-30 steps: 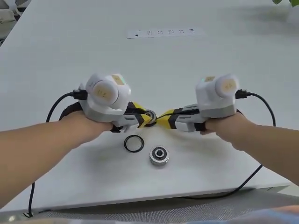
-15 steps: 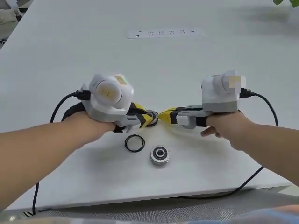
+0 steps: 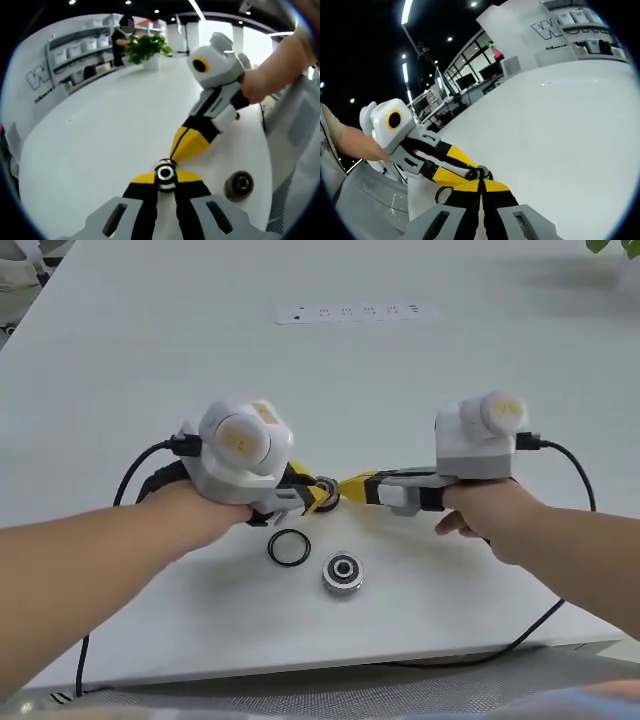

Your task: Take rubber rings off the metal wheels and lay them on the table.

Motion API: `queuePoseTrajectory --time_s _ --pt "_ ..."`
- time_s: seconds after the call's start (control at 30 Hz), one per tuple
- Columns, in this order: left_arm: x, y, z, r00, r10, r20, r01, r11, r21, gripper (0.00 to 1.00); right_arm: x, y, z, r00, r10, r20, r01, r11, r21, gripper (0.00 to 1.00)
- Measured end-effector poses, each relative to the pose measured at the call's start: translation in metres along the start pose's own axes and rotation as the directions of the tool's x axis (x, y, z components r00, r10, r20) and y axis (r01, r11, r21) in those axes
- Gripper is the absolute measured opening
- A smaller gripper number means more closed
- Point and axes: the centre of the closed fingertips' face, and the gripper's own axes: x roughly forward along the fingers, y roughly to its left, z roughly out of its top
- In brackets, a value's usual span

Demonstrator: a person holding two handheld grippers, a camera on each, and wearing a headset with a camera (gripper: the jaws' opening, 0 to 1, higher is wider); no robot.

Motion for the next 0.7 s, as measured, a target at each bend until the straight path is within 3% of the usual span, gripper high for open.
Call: queuePoseTrajectory --time_s 0.2,0.4,0.7 --pt "-0.001 -0.002 0.0 1.0 -0.004 -0.004 0.004 1.0 0.011 0.12 0.002 0.005 0.001 0.9999 0.012 -0.004 -0.012 1.0 -0.004 0.0" --pt "-0.002 -0.002 0.001 1.0 -0.007 -0.005 0.007 1.0 0.011 0.12 0.006 0.02 0.008 0.9979 0.064 0.011 -0.064 0.998 -0.013 0.0" --pt "-0.002 -0.002 0.001 1.0 -0.005 0.002 0.005 1.0 0.008 0.12 0.004 0.017 0.006 0.998 0.063 0.005 -0.063 0.998 -0.023 0.0"
